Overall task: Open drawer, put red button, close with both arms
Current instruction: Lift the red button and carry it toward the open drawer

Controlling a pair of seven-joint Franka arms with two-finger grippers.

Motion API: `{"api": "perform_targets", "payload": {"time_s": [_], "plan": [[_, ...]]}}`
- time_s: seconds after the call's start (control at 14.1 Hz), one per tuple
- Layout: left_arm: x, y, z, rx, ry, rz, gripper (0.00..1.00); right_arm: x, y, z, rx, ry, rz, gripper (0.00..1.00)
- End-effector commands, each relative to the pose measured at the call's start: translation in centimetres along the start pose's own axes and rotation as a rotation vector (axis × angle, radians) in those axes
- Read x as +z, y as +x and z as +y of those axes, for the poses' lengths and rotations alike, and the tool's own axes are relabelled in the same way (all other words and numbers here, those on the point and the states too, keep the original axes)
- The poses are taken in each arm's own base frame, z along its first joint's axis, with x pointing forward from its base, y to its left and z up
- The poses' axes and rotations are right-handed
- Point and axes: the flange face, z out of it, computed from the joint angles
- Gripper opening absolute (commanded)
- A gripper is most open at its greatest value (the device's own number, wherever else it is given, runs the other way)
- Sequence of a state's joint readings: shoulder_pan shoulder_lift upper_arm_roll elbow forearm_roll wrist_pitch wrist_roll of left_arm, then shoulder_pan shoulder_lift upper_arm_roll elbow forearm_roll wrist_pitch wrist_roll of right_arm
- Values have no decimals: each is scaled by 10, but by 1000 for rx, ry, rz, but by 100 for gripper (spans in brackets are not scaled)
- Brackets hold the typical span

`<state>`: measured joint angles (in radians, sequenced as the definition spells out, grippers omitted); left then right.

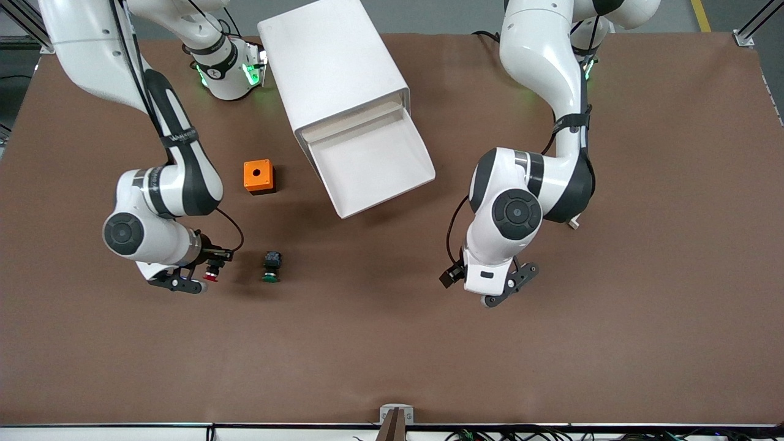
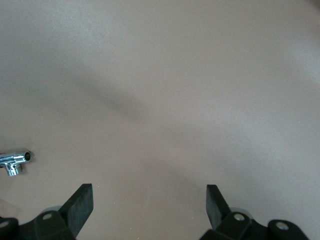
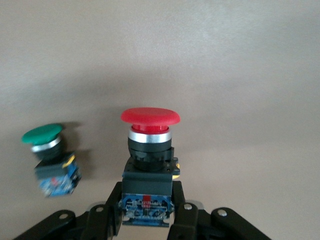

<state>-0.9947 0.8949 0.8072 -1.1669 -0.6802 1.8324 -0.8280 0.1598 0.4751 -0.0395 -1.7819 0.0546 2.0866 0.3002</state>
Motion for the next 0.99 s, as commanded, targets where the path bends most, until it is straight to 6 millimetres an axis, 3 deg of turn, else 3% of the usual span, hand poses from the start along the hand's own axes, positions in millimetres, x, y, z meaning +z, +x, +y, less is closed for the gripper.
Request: {"api": "perform_targets", "payload": {"time_s": [0.0,0.21,0.43,0.71,0.92], "plan": [[-4,-3,0,16,0,13,99,-46,-13,1,49,5,-16,0],[-5,-3,0,16,-1,14,99,-93,-32,-3,82,20,11,0],[-4,-3,0,16,0,13,99,-134,-63,-28,140,24,25,0],[-4,-4,0,17,0,13,99,-160,-108,-81,227,21,36,0],[-4,-4,0,17,0,13,99,-162,-142,-127,310,30,32,0]]}}
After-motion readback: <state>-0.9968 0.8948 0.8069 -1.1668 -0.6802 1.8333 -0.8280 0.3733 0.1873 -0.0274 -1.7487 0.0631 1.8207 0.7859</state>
